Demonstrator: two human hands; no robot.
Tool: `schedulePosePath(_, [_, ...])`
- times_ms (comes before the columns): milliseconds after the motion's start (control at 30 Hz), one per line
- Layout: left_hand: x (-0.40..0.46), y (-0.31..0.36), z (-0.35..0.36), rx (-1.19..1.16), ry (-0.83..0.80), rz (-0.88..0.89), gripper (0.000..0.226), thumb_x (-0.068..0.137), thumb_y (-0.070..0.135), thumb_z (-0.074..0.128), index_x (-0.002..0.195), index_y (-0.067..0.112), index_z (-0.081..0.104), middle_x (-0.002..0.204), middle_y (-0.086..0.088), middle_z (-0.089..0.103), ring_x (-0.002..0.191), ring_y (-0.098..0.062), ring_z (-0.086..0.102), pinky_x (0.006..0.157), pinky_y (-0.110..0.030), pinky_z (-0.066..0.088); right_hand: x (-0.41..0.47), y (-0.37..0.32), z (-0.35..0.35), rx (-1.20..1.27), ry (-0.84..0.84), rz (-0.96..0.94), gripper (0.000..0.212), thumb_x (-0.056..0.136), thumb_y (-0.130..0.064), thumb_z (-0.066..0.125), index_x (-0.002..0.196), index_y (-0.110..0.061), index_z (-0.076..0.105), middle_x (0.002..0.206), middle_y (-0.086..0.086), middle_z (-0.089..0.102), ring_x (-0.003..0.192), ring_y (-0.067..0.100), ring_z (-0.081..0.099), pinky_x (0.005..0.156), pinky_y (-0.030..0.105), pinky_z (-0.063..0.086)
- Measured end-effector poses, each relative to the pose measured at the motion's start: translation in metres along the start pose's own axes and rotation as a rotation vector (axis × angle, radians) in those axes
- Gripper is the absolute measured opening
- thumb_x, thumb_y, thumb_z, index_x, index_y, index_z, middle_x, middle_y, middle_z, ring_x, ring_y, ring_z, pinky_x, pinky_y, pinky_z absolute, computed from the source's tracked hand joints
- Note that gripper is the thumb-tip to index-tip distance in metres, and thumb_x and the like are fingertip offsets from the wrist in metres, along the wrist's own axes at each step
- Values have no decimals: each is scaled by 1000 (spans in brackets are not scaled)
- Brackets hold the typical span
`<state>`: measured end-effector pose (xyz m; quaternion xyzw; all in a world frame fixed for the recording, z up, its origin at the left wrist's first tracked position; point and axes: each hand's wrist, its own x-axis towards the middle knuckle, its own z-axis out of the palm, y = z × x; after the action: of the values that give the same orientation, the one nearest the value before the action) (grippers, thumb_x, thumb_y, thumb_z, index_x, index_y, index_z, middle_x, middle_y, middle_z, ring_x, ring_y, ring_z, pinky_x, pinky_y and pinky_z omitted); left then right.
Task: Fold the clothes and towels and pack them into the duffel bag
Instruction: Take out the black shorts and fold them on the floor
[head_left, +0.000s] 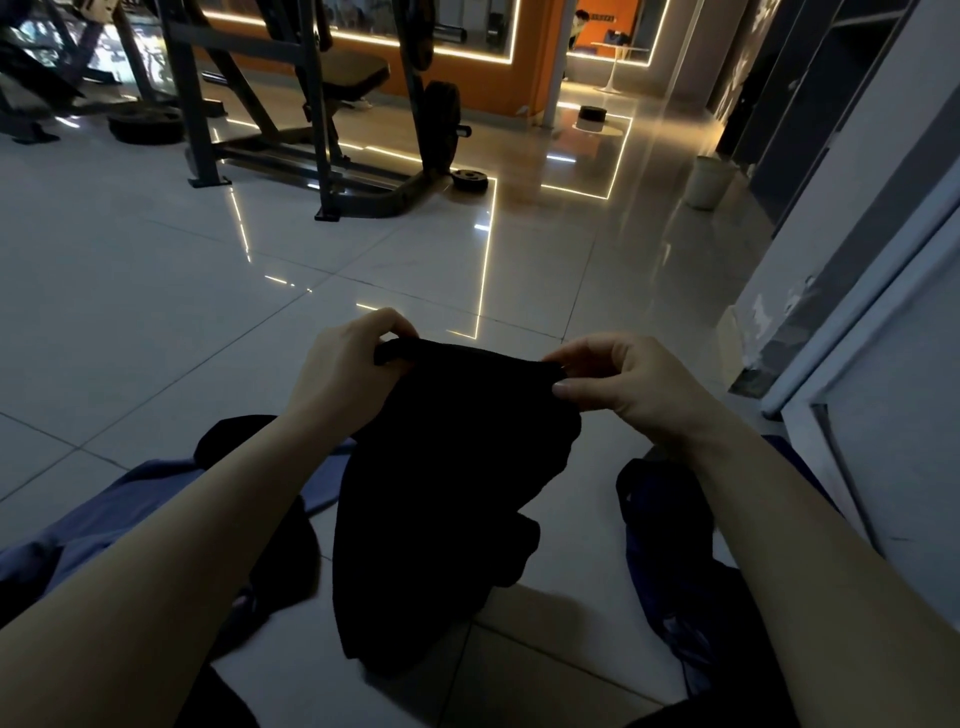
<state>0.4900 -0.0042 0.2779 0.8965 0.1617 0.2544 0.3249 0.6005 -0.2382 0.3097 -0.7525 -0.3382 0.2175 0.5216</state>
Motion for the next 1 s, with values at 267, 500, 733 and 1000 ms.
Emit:
schedulePosePath(267, [-1,5,2,-34,-25,-10,13,87,13,64,96,22,65,82,-5,69,74,-20,64,67,-30,48,3,2,4,-25,91,46,19,73,-3,77,88,-7,68,83,7,68,73,13,67,66,20,54])
schedulePosePath(500, [-5,16,7,-167,-169,6,12,88,12,65,96,22,63,83,-5,71,66,-11,62,60,-22,46,4,1,8,-194,186,0,10,80,-28,74,79,-20,69,65,2,56,58,7,51,60,25,41])
schedulePosePath(733, [-5,22,9,-329,-215,-46,16,87,13,68,88,28,61,85,-11,72,65,-18,63,66,-33,50,-2,-2,10,-295,123,-203,22,90,-14,65,97,-34,65,95,-7,70,88,7,67,84,24,54])
schedulePosePath(1000, [-6,23,14,-392,-223,-80,13,85,14,69,85,25,63,84,-12,73,62,-16,61,64,-29,47,3,7,9,-600,393,-430,21,85,-11,56,95,-20,73,82,-4,71,74,13,65,68,23,50])
